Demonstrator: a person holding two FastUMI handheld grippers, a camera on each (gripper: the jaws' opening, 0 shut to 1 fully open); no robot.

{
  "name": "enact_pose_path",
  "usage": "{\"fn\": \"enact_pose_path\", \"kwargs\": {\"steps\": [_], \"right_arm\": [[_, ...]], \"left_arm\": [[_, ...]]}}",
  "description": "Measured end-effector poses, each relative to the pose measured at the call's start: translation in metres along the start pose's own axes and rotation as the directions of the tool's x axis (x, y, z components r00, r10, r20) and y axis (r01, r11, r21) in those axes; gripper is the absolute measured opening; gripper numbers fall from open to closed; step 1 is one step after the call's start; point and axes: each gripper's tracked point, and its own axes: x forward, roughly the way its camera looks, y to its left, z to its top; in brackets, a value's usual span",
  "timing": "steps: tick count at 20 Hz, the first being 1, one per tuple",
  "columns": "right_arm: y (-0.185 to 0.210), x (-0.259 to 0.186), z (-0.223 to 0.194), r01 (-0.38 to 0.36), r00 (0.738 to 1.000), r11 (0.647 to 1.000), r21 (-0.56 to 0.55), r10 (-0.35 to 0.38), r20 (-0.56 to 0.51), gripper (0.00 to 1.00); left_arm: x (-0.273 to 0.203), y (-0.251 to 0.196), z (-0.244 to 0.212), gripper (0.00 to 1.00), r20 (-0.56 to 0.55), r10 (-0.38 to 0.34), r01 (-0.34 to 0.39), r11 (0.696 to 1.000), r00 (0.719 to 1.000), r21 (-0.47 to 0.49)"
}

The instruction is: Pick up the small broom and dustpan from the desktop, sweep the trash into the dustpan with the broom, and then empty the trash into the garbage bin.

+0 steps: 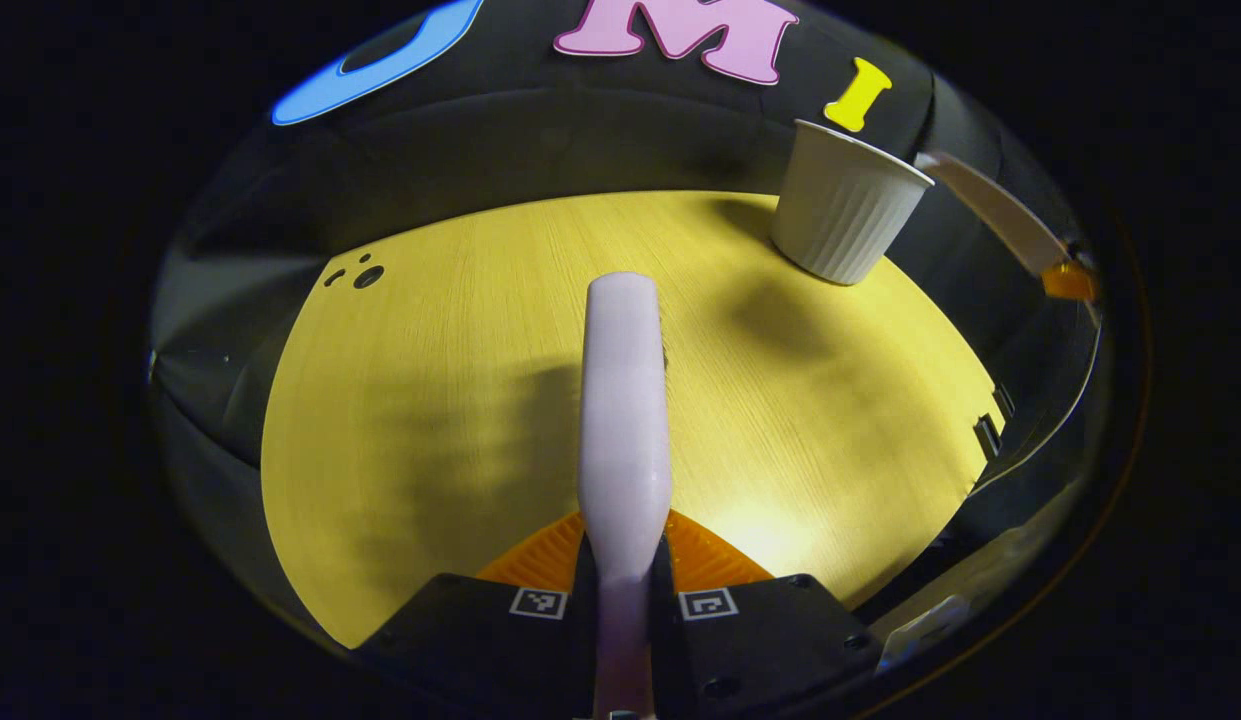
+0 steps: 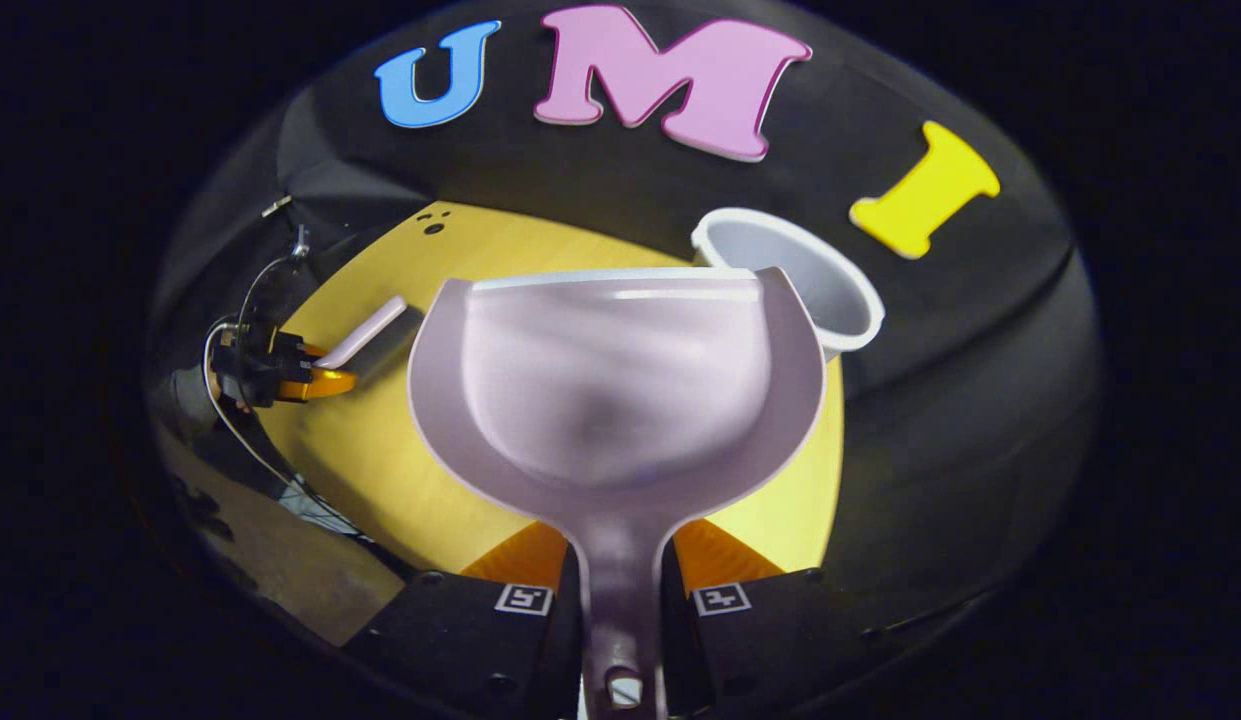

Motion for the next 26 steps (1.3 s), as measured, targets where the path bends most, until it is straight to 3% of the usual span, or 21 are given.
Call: {"fn": "enact_pose_path", "kwargs": {"steps": [6, 13, 22, 26], "right_arm": [[0.042, 0.072, -0.055, -0.055, 0.992, 0.998, 0.03, 0.058, -0.114, 0.36], [0.044, 0.139, -0.072, -0.06, 0.984, 0.995, 0.074, 0.071, -0.163, 0.36], [0.056, 0.164, -0.083, -0.069, 0.983, 0.995, 0.069, 0.08, -0.168, 0.36], [0.068, 0.164, -0.094, -0.123, 0.969, 0.99, 0.067, 0.134, -0.208, 0.4]], "left_arm": [[0.008, 0.001, -0.011, 0.26, -0.015, 0.032, -0.032, 0.999, 0.999, 0.02], [0.039, 0.003, -0.019, 0.27, -0.066, 0.073, -0.074, 0.997, 0.995, -0.021], [0.063, -0.002, -0.024, 0.28, -0.143, 0.111, -0.117, 0.993, 0.983, -0.031], [0.067, 0.0, -0.024, 0.29, -0.145, 0.129, -0.132, 0.991, 0.981, -0.013]]}}
